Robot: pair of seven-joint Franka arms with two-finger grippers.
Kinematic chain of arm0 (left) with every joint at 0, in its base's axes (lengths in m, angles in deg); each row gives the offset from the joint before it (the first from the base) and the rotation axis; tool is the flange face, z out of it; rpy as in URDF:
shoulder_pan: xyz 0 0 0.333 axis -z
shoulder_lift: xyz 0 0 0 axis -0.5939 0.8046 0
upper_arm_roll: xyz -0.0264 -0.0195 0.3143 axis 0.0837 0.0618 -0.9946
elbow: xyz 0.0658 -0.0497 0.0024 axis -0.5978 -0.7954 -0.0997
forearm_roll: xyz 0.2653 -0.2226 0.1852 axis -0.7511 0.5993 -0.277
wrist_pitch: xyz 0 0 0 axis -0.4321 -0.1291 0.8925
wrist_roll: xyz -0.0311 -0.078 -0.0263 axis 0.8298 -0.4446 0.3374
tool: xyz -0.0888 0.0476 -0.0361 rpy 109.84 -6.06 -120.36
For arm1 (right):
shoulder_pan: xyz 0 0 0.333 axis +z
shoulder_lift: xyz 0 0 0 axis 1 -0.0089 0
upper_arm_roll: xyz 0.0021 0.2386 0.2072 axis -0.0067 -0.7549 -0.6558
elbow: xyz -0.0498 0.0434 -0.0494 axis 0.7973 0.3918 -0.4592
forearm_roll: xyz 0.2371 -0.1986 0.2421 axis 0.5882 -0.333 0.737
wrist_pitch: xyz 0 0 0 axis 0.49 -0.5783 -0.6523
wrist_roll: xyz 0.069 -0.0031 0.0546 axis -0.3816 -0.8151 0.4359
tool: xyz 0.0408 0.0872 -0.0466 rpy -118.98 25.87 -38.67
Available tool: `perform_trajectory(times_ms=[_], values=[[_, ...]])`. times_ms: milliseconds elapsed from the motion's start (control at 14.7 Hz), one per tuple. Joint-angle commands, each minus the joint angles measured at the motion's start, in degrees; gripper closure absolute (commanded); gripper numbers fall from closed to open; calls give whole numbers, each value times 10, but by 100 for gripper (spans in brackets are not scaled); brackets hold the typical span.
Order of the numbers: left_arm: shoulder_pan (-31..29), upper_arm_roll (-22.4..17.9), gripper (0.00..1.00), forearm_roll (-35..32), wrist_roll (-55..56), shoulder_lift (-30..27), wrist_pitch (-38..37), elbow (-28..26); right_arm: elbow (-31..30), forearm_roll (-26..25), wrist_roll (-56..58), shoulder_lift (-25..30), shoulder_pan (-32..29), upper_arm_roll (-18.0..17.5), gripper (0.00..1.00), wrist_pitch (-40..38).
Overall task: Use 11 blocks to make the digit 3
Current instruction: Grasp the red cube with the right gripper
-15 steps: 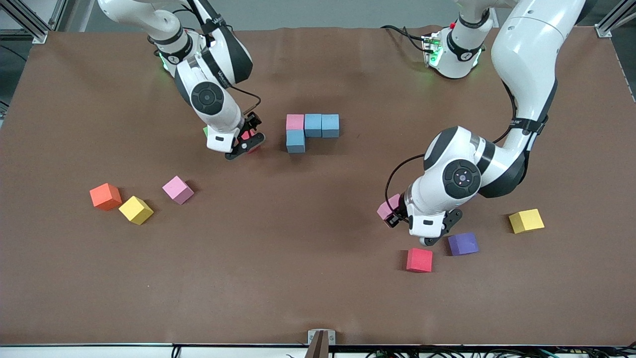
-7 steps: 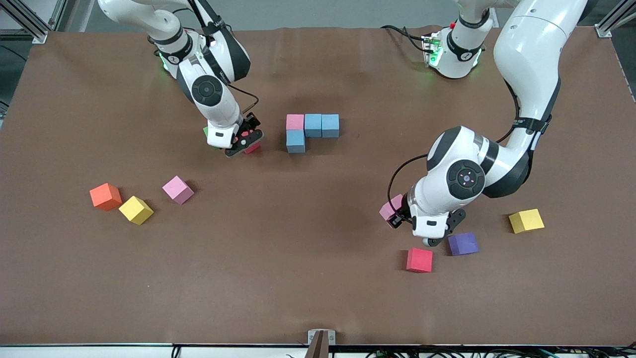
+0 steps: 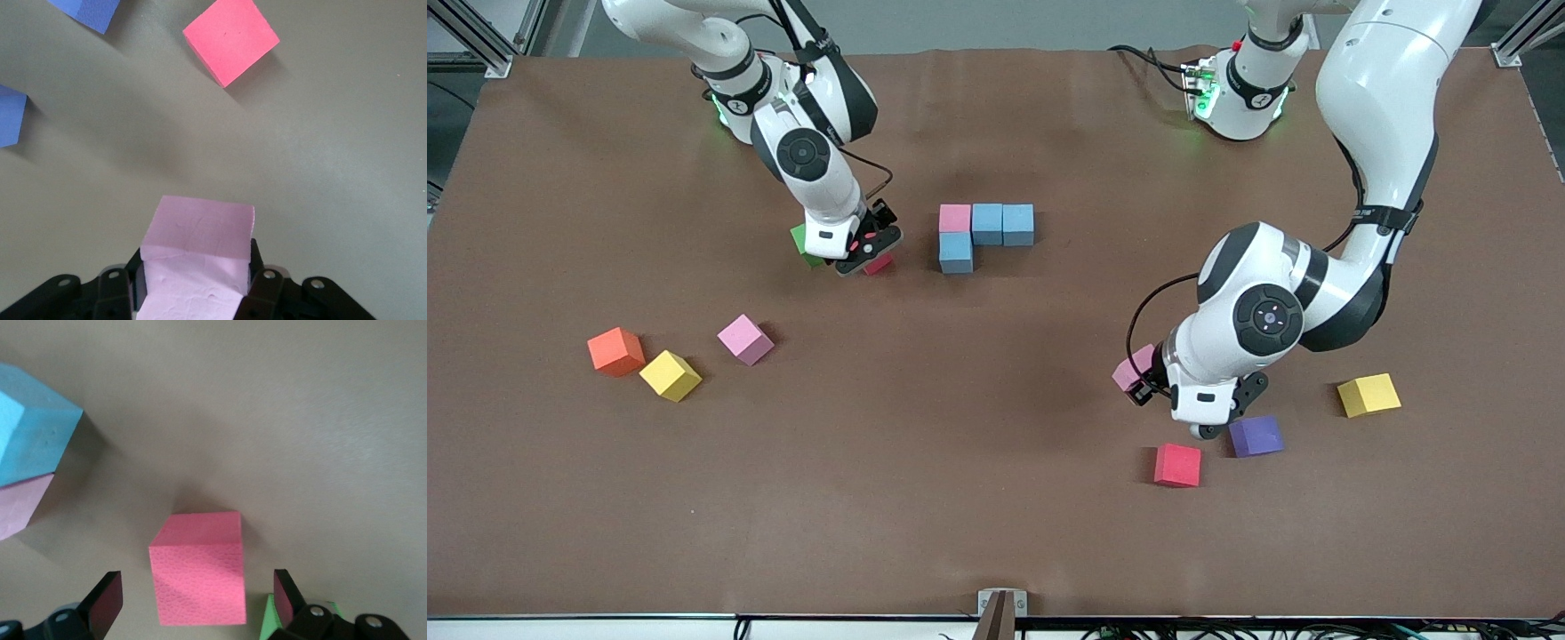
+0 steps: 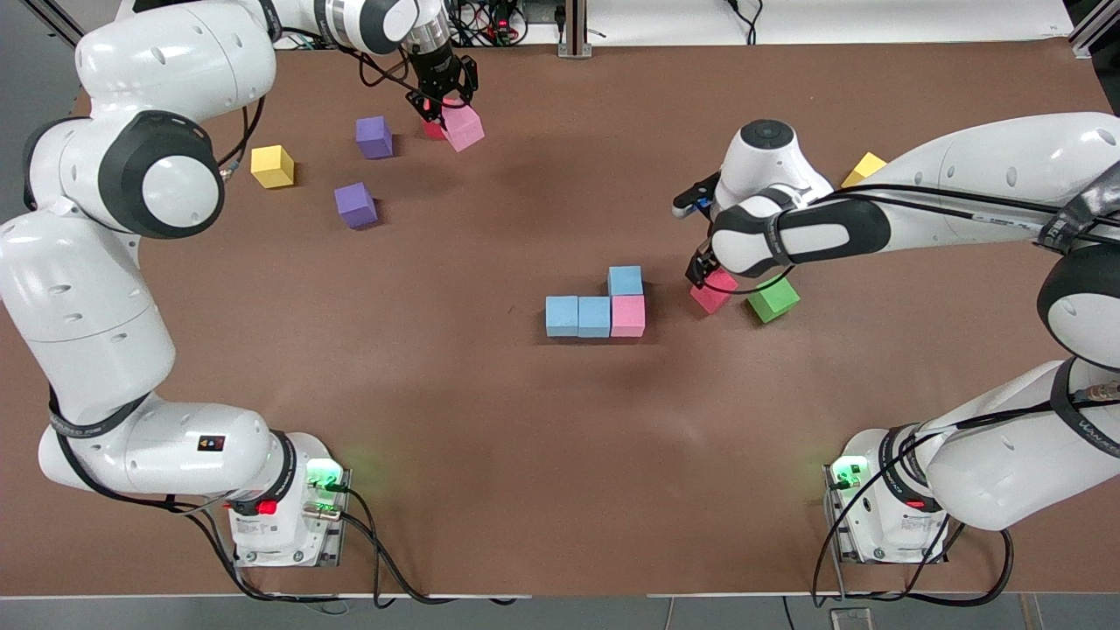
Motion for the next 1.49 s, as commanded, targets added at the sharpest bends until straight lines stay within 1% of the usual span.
perform_trajectory(times_ms=[0, 543, 746, 950, 1017, 1085, 1153, 1221, 1289, 1424], values=[[-6, 1, 80, 8, -14, -14, -11, -6, -16, -6, -2, 1, 0, -5, 0, 16], [-7, 1, 80, 8, -19, -11, -11, -3, -15, -6, -2, -16, -1, -6, 0, 26], [-8, 1, 80, 8, -19, -13, -11, -4, -15, -6, -3, -32, 1, -6, 0, 52], [-7, 1, 80, 8, -19, -12, -11, -4, -16, -6, -4, -32, 1, -6, 0, 51], [-7, 1, 80, 8, -16, -12, -11, -4, -15, -6, -4, -31, 1, -6, 7, 46], [-4, 1, 80, 8, -12, -12, -11, -4, -16, -6, -4, -31, 0, -6, 21, 42], [-6, 1, 80, 8, -16, -12, -11, -4, -16, -6, -2, -31, 0, -6, 32, 40], [-7, 1, 80, 8, -16, -12, -11, -4, -15, -6, -5, -30, 0, -6, 60, 38], [-3, 1, 80, 8, -12, -12, -11, -4, -15, -6, -2, -29, 0, -6, 63, 36], [-6, 1, 80, 8, -16, -11, -11, -4, -13, -6, 0, -27, -2, -6, 65, 34]])
